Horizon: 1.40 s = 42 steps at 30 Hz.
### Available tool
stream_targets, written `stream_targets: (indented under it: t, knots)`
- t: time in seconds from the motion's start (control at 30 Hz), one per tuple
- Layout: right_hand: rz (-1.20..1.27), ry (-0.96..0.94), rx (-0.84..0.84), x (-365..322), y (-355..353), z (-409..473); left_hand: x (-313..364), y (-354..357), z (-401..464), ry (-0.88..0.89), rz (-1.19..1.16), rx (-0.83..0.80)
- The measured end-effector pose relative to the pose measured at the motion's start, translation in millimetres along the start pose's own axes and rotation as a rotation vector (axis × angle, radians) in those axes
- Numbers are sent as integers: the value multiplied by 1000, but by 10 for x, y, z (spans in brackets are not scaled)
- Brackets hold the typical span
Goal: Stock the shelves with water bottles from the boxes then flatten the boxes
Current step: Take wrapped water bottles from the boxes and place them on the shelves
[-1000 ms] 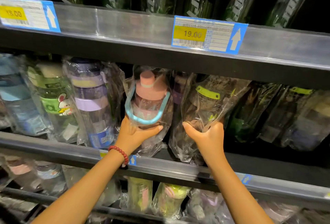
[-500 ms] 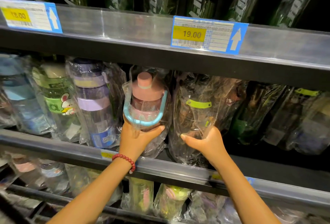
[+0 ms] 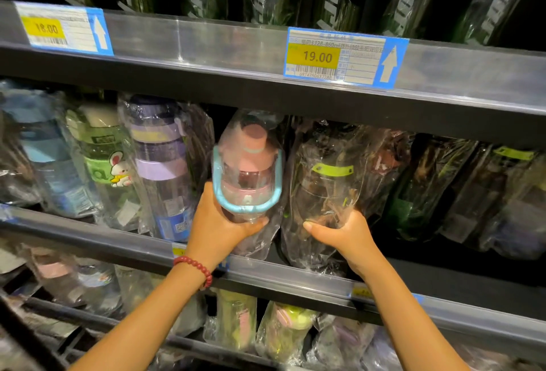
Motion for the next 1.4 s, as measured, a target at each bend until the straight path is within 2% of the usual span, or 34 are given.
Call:
stream_targets:
  t: [0.1,0.17,0.3,0.43,0.6,0.7,0.8,1.03,1.1,1.4]
  knots:
    - [24,-24,4,-25,-6,-22,61,-36,-58,21,71,97]
    - [32,-46,-6,-49,8,-43,39,-50,-76,23,75,101]
    - [30,-73,-41,-96,102,-121,16,-18,-95,4,98,-25]
    - [-3,-128,22,-202,143,-208,-10,11,-105,2,86,-139]
    - [-69,-75,148,-81,39,-207,-4,-69,-118,-41,144,-47]
    - [-94,-77,172,-50,2,-209,-91,-107,-113,-134,298,46]
    - [-113,-85,173,-62,-5,-209,-100,-121,-133,-182,358,61]
    - [-85,-83,188,104,37,-192,-215,-45,-62,-206,243,-237]
    - [-88,-94,194,104,60,-188,-212,-32,-59,-218,250,-262]
    - [-175,-95,193,37,55,-194,-119,-98,-122,-281,543,-8]
Point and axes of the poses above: each hand's wrist, its own z-axis towards the middle knuckle, its own y-axis out of the palm, x = y × z, the point moved 10 cm from there along z, towards the middle knuckle, and after that the axes turned 8 degrees about -x, right-handed, at the moved point
